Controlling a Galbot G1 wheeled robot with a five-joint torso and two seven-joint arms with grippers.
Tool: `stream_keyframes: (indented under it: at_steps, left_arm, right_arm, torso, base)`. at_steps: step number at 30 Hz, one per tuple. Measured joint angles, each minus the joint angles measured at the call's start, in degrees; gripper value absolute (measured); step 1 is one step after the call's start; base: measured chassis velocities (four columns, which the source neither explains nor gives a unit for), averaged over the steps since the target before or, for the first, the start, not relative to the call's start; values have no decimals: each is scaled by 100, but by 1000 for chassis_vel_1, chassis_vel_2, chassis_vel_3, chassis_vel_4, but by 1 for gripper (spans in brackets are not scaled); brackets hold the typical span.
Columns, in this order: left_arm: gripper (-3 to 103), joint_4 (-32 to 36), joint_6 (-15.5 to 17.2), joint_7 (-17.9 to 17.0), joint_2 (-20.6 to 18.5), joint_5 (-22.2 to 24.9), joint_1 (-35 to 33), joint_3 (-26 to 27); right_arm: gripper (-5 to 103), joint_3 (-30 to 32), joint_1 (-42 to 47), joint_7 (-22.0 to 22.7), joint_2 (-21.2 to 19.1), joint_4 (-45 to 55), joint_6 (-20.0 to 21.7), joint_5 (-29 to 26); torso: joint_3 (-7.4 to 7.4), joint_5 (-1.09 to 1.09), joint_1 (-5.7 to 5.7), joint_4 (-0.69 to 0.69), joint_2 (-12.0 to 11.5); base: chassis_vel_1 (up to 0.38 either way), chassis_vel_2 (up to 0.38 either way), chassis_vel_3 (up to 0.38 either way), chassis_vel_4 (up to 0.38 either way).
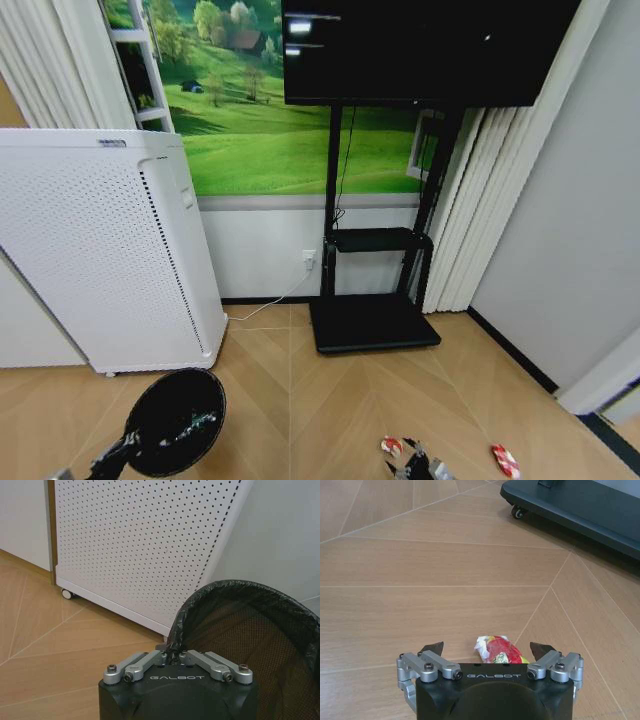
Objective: Pick up the trash bin and place the garbage on the floor into it.
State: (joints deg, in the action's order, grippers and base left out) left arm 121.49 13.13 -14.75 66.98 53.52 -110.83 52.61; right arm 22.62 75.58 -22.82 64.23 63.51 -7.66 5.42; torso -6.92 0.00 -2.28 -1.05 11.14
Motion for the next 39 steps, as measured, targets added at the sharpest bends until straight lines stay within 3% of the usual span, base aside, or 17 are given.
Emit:
stream_keyframes:
  at_steps: [10,12,14,18,20,21,22,27,32,37,39]
  left_arm:
    - [4,-54,34,-51,-19,40,47,-82]
    - [4,-69,37,-80,-51,118,102,-113]
    - [4,-74,38,-105,-63,161,129,-125]
    - [4,-134,52,-161,-97,205,211,-161]
    - [4,-143,54,-164,-99,206,217,-165]
    - [4,-153,55,-168,-99,207,226,-169]
    - [4,-163,55,-170,-99,206,232,-171]
    - [4,-191,57,-193,-73,233,246,-176]
    - [4,-192,71,-218,-54,281,259,-179]
    - [4,-213,83,-231,-89,285,328,-240]
    - [4,-274,127,-248,-196,281,468,-387]
  right_arm:
    - [97,-174,-591,169,143,-798,-55,385]
    - [90,-204,-693,193,145,-930,-15,450]
    - [90,-218,-729,197,147,-976,2,451]
    - [74,-243,-784,215,196,-1042,10,477]
    - [74,-244,-778,215,200,-1039,10,480]
    - [63,-245,-756,215,204,-1022,9,492]
    - [63,-245,-736,211,207,-1002,9,501]
    - [42,-212,-560,195,193,-837,-3,477]
    - [31,-121,-388,198,204,-684,-19,450]
    - [28,-6,-118,140,128,-233,-5,-25]
    - [28,150,322,64,-91,735,98,-816]
  torso:
    - [0,0,0,1,0]
    - [0,0,0,1,0]
    - [0,-1,0,1,0]
    - [0,1,0,0,0]
    - [0,0,0,1,0]
    - [0,0,0,1,0]
    - [0,0,0,0,0]
    - [0,0,0,0,0]
    - [0,0,0,0,0]
    - [0,2,0,1,0]
    - [0,0,0,0,0]
  base:
    - [0,0,0,0]
    - [0,0,0,0]
    - [0,0,0,0]
    - [0,0,0,0]
    - [0,0,0,0]
    - [0,0,0,0]
    - [0,0,0,0]
    - [0,0,0,0]
    - [0,0,0,0]
    - [0,0,0,0]
    - [0,0,0,0]
